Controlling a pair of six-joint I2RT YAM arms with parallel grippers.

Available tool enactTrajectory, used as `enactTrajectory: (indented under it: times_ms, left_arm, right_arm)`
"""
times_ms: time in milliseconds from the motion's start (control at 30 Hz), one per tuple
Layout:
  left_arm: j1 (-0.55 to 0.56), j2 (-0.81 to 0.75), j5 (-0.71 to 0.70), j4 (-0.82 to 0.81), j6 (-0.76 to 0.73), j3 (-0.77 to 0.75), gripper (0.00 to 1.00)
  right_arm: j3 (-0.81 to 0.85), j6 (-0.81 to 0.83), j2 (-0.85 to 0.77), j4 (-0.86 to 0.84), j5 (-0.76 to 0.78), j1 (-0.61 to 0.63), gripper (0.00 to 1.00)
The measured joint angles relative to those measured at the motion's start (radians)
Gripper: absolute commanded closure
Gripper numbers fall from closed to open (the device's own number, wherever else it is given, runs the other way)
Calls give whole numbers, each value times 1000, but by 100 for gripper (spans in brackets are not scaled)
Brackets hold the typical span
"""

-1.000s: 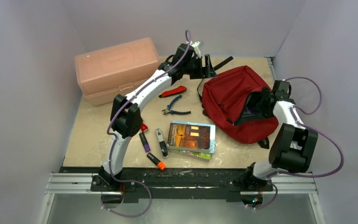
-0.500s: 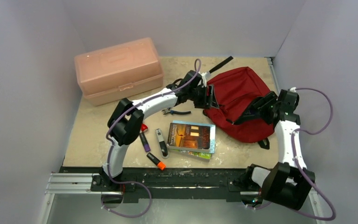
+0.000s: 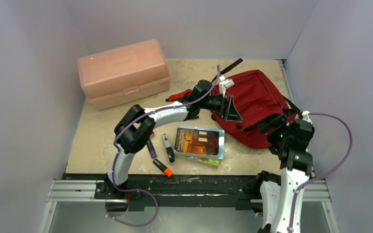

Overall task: Pack the student bag
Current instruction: Place the book in the student bag, then unzip the student bag at the center of the board.

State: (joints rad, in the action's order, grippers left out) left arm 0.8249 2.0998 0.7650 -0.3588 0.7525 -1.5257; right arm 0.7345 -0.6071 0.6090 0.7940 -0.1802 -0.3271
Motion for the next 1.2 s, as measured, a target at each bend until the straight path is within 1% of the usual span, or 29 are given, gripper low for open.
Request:
enactTrajectory:
  times_ms: [33,133,200,300,400,467,600,733,767,833,933,967,1033,1133,1167,1200]
  left_arm:
    - [3,0,18,-1,-25,0,24]
    - [8,10,52,22,-101,-13,23]
    - [10,30,53,73,-146,-48,23]
    - [18,53,28,141,-175,-84,23]
    - [26,66,4,181,-197,-92,26]
    - [35,76,1,190,-206,-92,32]
    - [55,96,1,209,-242,-99,37]
    - [64,129,5,254,-293,-154,44]
    - [64,136,7,257,-299,-166,44]
    - [63,151,14,260,-305,-188,43]
    - [61,164,17,267,-317,-197,32]
    - [61,165,16,272,-321,-196,31]
    - [61,167,15,278,-328,-196,27]
    - [61,167,2,285,-330,-198,24]
    - [59,167,-6,298,-330,-201,23]
    - [59,167,-12,307,-327,-204,22]
  right_arm:
    - [0,-3,-57,11,-21,0,27]
    - [-5,-15,-158,10,-65,0,25]
    - [-25,-29,-163,-10,-98,0,23]
    - [-72,-53,-103,-25,-129,0,22]
    - [-124,-87,-68,-70,-135,0,27]
    - [-148,-108,-41,-106,-136,0,31]
    - [-151,-120,24,-185,-135,0,36]
    - [-151,-119,93,-252,-134,0,47]
    - [-151,-118,98,-256,-134,0,48]
    - [-152,-116,113,-274,-136,0,49]
    - [-153,-115,121,-298,-138,0,48]
    - [-154,-114,121,-305,-142,0,50]
    - [-154,-109,122,-316,-148,0,62]
    - [-156,-96,131,-336,-152,0,92]
    - [-156,-92,140,-340,-152,0,100]
    - [-157,-84,148,-340,-150,0,100]
